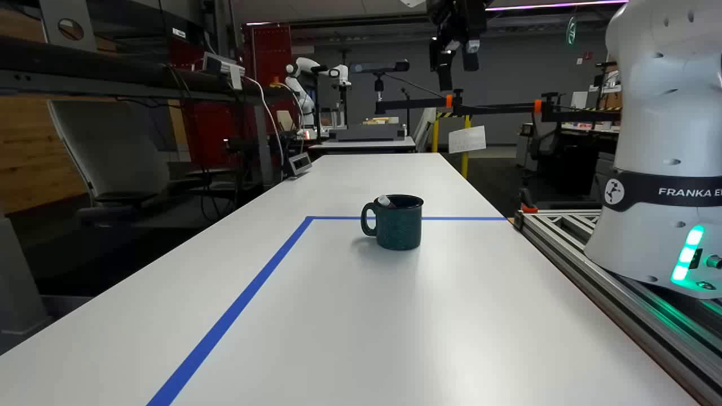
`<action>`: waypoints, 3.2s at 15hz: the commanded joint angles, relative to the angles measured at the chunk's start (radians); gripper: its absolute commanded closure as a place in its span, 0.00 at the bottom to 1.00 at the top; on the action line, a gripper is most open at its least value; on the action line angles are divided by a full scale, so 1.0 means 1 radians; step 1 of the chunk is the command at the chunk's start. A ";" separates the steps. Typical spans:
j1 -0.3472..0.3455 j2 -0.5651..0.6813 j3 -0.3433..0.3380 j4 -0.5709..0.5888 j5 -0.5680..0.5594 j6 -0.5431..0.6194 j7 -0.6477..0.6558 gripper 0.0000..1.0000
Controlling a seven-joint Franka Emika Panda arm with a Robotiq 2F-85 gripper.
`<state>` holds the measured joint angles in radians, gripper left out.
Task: Remove the marker from the cup
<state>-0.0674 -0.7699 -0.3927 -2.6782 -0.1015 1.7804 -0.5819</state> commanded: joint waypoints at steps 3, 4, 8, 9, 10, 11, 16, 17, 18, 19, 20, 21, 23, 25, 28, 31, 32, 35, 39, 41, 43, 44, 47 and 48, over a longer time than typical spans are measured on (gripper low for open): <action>-0.015 0.005 0.014 0.001 0.010 0.000 -0.009 0.00; -0.015 0.005 0.014 0.001 0.010 0.000 -0.009 0.00; -0.013 -0.017 -0.002 -0.030 0.022 0.079 -0.023 0.00; -0.005 -0.008 -0.012 -0.044 0.017 0.135 -0.051 0.00; 0.003 0.008 -0.023 -0.055 0.012 0.190 -0.089 0.00; 0.017 0.028 -0.044 -0.067 0.011 0.254 -0.151 0.00; 0.082 0.177 -0.139 -0.085 0.064 0.533 -0.471 0.00; 0.093 0.209 -0.154 -0.085 0.088 0.580 -0.531 0.00; 0.106 0.243 -0.170 -0.085 0.113 0.620 -0.599 0.00; 0.116 0.274 -0.182 -0.085 0.140 0.648 -0.660 0.00; 0.126 0.307 -0.194 -0.085 0.168 0.675 -0.722 0.00; 0.134 0.335 -0.202 -0.085 0.197 0.712 -0.776 0.00; 0.148 0.388 -0.213 -0.085 0.259 0.752 -0.872 0.00; 0.164 0.432 -0.223 -0.085 0.338 0.786 -0.970 0.00; 0.167 0.484 -0.215 -0.085 0.456 0.821 -1.088 0.00; 0.207 0.516 -0.255 -0.085 0.546 0.848 -1.179 0.00; 0.215 0.528 -0.261 -0.084 0.583 0.858 -1.212 0.00; 0.249 0.548 -0.289 -0.083 0.680 0.883 -1.280 0.00; 0.261 0.597 -0.283 -0.083 0.736 0.946 -1.288 0.00; 0.268 0.618 -0.282 -0.083 0.753 0.968 -1.299 0.00; 0.273 0.642 -0.280 -0.083 0.759 0.977 -1.302 0.00; 0.276 0.654 -0.279 -0.083 0.761 0.975 -1.304 0.00; 0.287 0.676 -0.271 -0.082 0.782 0.976 -1.311 0.00; 0.289 0.681 -0.267 -0.082 0.791 0.981 -1.313 0.00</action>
<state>0.2021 -0.1124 -0.6662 -2.7604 0.6380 2.7276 -1.8605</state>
